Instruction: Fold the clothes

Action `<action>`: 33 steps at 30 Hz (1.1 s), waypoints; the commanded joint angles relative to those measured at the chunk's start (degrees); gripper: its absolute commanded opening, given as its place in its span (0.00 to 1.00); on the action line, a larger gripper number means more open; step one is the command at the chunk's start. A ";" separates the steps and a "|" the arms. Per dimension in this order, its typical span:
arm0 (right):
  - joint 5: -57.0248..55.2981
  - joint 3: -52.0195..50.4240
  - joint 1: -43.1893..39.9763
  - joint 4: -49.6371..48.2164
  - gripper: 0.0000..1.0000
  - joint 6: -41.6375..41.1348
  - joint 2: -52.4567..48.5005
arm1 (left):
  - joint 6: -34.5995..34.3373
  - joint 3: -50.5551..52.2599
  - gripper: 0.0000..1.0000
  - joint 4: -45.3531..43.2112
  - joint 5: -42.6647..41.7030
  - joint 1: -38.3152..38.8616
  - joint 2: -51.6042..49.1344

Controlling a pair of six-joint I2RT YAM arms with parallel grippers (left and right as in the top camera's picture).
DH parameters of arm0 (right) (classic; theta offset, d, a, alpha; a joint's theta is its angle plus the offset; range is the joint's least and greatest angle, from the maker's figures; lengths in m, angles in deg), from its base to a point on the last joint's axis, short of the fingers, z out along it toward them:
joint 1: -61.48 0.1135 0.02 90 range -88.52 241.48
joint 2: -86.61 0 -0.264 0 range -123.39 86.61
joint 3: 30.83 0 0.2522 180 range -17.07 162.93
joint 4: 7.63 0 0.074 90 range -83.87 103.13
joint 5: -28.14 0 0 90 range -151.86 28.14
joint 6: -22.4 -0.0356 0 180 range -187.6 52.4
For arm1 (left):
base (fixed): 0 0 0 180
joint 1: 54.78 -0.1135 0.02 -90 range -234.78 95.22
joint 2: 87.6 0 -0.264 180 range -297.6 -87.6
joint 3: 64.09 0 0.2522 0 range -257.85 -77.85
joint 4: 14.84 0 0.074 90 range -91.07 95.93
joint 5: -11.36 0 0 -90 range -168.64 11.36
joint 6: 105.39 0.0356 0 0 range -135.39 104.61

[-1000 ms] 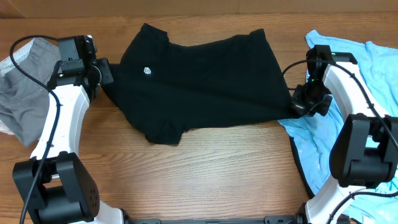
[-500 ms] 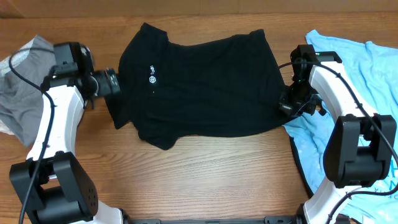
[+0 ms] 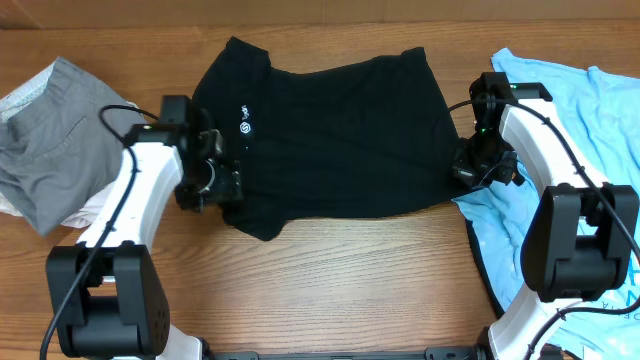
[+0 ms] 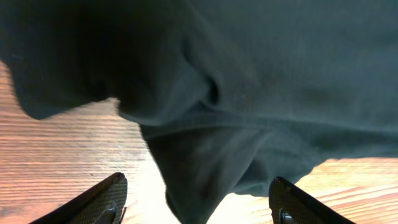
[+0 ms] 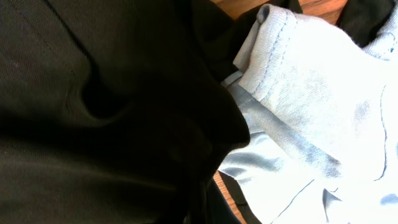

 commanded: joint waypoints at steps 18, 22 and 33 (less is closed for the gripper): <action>-1.03 0.02 -0.26 -0.15 0.04 0.57 1.33 | 0.92 8.63 0.36 -2.56 3.85 8.04 -0.35; -1.03 0.02 -0.26 -0.15 0.04 0.59 1.33 | 0.87 8.63 0.36 0.02 3.87 8.02 -0.35; -1.03 0.02 -0.26 -0.17 0.04 0.57 1.33 | 0.68 8.63 0.46 -3.19 8.63 8.04 -0.35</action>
